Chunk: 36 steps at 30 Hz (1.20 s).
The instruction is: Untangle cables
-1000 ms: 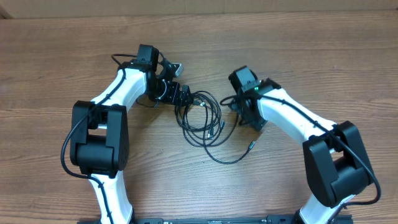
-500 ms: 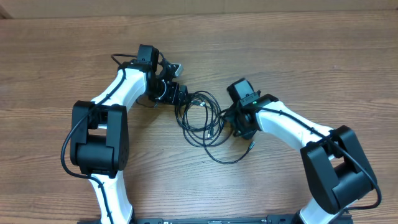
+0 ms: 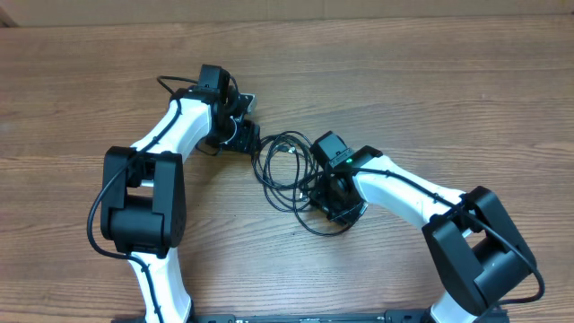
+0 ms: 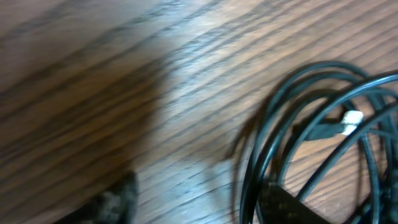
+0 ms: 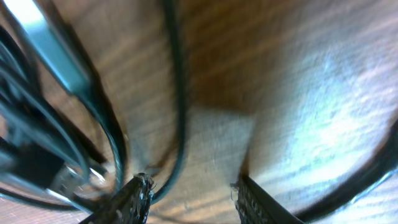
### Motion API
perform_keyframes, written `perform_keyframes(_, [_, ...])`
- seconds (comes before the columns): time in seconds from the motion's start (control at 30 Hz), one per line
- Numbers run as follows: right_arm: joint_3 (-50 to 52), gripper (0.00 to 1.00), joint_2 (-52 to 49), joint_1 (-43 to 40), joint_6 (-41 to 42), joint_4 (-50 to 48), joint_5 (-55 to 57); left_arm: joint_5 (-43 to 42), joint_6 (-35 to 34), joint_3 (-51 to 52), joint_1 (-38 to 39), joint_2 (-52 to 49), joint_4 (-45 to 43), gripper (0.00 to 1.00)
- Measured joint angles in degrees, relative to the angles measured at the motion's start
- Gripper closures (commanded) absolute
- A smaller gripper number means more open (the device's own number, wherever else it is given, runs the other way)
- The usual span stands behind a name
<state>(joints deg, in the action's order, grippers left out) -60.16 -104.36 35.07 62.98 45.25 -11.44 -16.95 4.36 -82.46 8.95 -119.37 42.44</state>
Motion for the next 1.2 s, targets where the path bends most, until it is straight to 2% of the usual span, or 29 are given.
perform_keyframes(0.13, [0.2,0.55,0.0,0.5,0.0,-0.2,-0.8,1.9,-1.3,-0.1,0.0,0.1,0.1,0.31])
perform_keyframes(0.2, [0.2,0.55,0.0,0.5,0.0,-0.3,-1.1,2.1,-1.6,-0.1,0.0,0.1,0.1,0.36])
perform_keyframes(0.33, [0.2,0.55,0.0,0.5,0.0,-0.6,-1.6,1.0,-2.3,-0.1,0.0,0.1,0.2,0.68])
perform_keyframes(0.4, [0.2,0.54,0.0,0.5,0.0,-0.7,-1.7,0.3,-2.6,-0.1,0.0,0.1,0.2,0.73])
perform_keyframes(0.6, [0.2,0.53,0.0,0.5,0.0,-0.8,-1.7,-1.2,-2.6,-0.1,0.0,0.1,0.2,0.74])
perform_keyframes(0.73, [0.2,0.52,0.0,0.5,0.0,-0.8,-1.7,-1.5,-2.6,-0.1,0.1,0.1,0.2,0.7])
perform_keyframes(0.97, [0.2,0.49,0.0,0.5,0.2,-1.7,-2.1,-1.5,-2.6,-0.1,1.4,0.1,2.9,0.69])
perform_keyframes(1.1, [0.3,0.49,0.0,0.6,0.2,-2.3,-2.3,-0.7,-2.7,-0.1,3.3,0.1,3.9,0.76])
perform_keyframes(1.2, [0.3,0.48,0.0,0.6,0.2,-2.6,-2.3,0.7,-2.8,-0.1,4.2,0.1,3.8,0.78])
